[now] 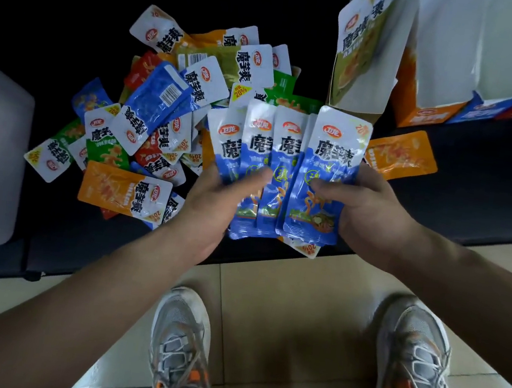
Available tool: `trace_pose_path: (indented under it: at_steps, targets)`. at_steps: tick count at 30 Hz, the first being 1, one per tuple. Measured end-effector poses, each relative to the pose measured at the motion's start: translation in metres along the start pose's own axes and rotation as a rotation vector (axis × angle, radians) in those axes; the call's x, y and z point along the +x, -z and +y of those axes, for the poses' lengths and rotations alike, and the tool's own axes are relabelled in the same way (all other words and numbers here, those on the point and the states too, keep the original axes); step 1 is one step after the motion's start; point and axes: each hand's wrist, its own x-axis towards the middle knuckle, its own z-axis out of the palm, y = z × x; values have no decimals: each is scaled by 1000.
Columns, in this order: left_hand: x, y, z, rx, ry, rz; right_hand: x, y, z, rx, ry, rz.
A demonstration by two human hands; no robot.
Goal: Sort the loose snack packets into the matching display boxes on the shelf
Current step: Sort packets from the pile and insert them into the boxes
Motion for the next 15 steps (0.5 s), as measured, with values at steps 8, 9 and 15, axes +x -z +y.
trace_pose_path:
  at_steps: [8, 9, 15]
  targets:
    - [-1, 5, 0, 208, -133, 8, 0, 1, -3, -43, 9, -82]
    - [-1, 4, -1, 187, -132, 1, 0, 1, -3, -50, 4, -92]
    - [-1, 3, 2, 265, -175, 59, -2, 3, -5, -36, -21, -40]
